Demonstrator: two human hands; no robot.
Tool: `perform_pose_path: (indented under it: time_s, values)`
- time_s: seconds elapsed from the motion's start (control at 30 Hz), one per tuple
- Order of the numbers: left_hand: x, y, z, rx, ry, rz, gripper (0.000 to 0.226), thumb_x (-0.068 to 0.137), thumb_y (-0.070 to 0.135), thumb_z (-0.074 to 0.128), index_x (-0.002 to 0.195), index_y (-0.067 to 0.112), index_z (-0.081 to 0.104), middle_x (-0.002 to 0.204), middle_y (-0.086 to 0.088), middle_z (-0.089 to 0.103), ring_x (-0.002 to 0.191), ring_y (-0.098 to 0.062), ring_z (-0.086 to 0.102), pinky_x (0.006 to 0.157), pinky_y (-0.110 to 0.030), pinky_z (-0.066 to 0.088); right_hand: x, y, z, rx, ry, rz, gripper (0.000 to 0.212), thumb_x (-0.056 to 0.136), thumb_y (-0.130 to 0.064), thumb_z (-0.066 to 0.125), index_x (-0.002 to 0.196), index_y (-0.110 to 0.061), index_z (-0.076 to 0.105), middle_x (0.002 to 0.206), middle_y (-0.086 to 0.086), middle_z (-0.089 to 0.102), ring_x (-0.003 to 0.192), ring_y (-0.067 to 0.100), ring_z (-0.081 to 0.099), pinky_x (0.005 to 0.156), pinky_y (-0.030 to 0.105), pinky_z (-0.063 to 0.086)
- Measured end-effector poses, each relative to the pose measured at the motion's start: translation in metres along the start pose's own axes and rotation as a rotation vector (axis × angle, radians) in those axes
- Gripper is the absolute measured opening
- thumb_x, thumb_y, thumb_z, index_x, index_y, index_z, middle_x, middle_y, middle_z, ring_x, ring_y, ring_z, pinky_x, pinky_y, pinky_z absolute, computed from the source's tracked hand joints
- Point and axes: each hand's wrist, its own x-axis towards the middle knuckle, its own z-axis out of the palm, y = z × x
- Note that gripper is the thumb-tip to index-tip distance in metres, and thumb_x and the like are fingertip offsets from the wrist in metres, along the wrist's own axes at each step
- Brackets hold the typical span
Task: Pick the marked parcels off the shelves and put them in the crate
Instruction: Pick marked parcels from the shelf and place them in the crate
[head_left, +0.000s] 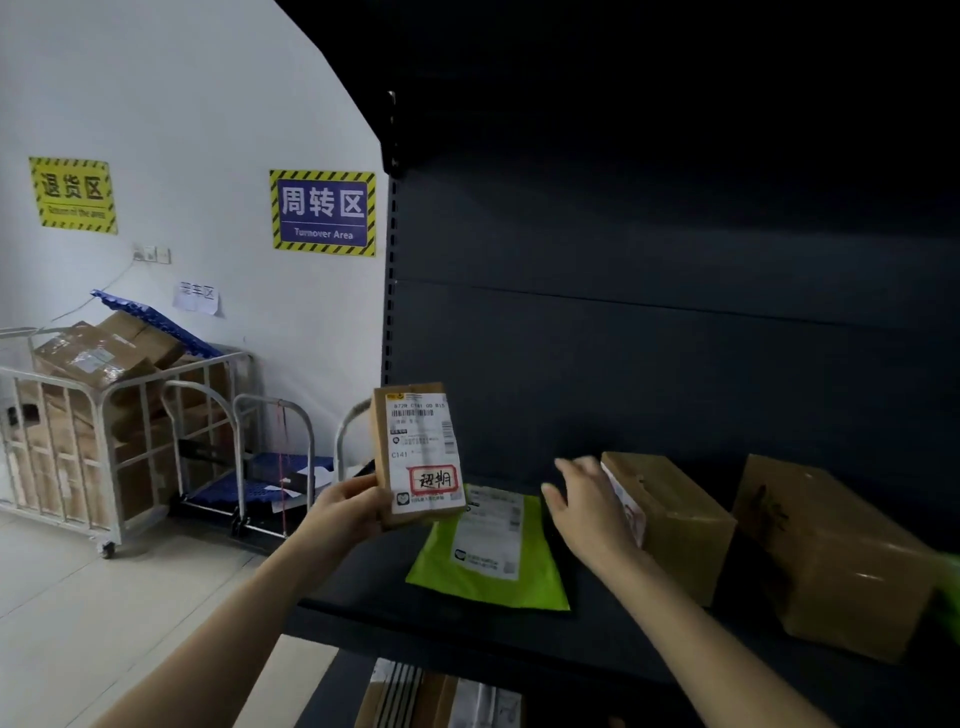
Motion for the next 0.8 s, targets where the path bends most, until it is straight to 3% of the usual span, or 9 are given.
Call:
perform_pose_path:
  time_s: [0.07, 0.2, 0.3, 0.43, 0.5, 0.6, 0.7, 0.8]
  values:
    - [0.004, 0.003, 0.021, 0.007, -0.025, 0.006, 0.031, 0.081, 0.01, 0.061, 0.111, 0.003, 0.064, 0.106, -0.015, 0.072, 0.099, -0.029, 0.068, 0.088, -0.041, 0.054, 0.001, 0.007, -0.021, -0.065, 0.084, -0.04, 0.045, 0.096, -0.029, 0.046, 0.136, -0.009, 0.044, 0.134, 0.006, 0.043, 0.119, 0.022, 0.047, 0.096, 0.033, 0.043]
    - [0.01, -0.001, 0.06, 0.001, -0.029, -0.007, 0.019, 0.09, 0.002, 0.052, 0.101, 0.005, 0.067, 0.097, -0.012, 0.075, 0.087, -0.023, 0.071, 0.07, -0.03, 0.06, -0.004, 0.037, -0.054, -0.291, 0.114, 0.029, 0.044, 0.094, -0.032, 0.048, 0.131, -0.009, 0.048, 0.13, 0.008, 0.046, 0.119, 0.024, 0.043, 0.093, 0.032, 0.044]
    - [0.014, -0.01, 0.079, 0.03, -0.034, -0.031, 0.017, 0.089, 0.004, 0.056, 0.092, 0.014, 0.069, 0.09, -0.006, 0.077, 0.085, -0.02, 0.072, 0.067, -0.028, 0.058, -0.014, 0.059, -0.066, -0.424, 0.044, 0.164, 0.053, 0.092, -0.048, 0.044, 0.133, -0.015, 0.045, 0.134, 0.01, 0.045, 0.12, 0.026, 0.044, 0.093, 0.034, 0.043]
    - [0.017, -0.017, 0.093, 0.083, -0.051, -0.057, 0.018, 0.087, 0.006, 0.057, 0.097, 0.014, 0.07, 0.095, -0.006, 0.076, 0.091, -0.024, 0.071, 0.071, -0.03, 0.056, -0.021, 0.074, -0.067, -0.404, -0.13, 0.317, 0.071, 0.084, -0.065, 0.044, 0.141, -0.024, 0.033, 0.143, 0.012, 0.037, 0.13, 0.031, 0.036, 0.103, 0.04, 0.034]
    - [0.017, -0.018, 0.099, 0.092, -0.064, -0.064, 0.019, 0.087, 0.006, 0.057, 0.098, 0.015, 0.07, 0.095, -0.005, 0.076, 0.09, -0.022, 0.071, 0.071, -0.029, 0.056, -0.023, 0.074, -0.068, -0.346, -0.149, 0.386, 0.074, 0.082, -0.065, 0.047, 0.143, -0.028, 0.028, 0.145, 0.013, 0.033, 0.131, 0.034, 0.033, 0.101, 0.041, 0.035]
    - [0.016, -0.016, 0.106, 0.091, -0.074, -0.073, 0.018, 0.087, 0.006, 0.057, 0.098, 0.013, 0.069, 0.093, -0.006, 0.076, 0.089, -0.023, 0.072, 0.068, -0.027, 0.057, -0.029, 0.075, -0.072, -0.22, -0.066, 0.414, 0.064, 0.083, -0.058, 0.05, 0.138, -0.026, 0.038, 0.131, 0.011, 0.047, 0.119, 0.034, 0.044, 0.092, 0.038, 0.041]
    - [0.016, -0.016, 0.11, 0.076, -0.067, -0.084, 0.017, 0.087, 0.005, 0.058, 0.101, 0.01, 0.067, 0.092, -0.007, 0.076, 0.088, -0.024, 0.072, 0.066, -0.026, 0.058, -0.042, 0.077, -0.075, 0.209, 0.106, 0.457, 0.049, 0.089, -0.046, 0.05, 0.13, -0.02, 0.049, 0.12, 0.008, 0.059, 0.11, 0.028, 0.055, 0.092, 0.039, 0.048]
    - [0.014, -0.016, 0.116, 0.039, -0.064, -0.103, 0.023, 0.087, 0.003, 0.058, 0.11, 0.004, 0.062, 0.096, -0.012, 0.074, 0.09, -0.027, 0.07, 0.068, -0.028, 0.056, -0.057, 0.075, -0.071, 0.628, 0.253, 0.423, 0.04, 0.091, -0.036, 0.053, 0.128, -0.02, 0.051, 0.118, 0.003, 0.063, 0.104, 0.018, 0.059, 0.087, 0.031, 0.05]
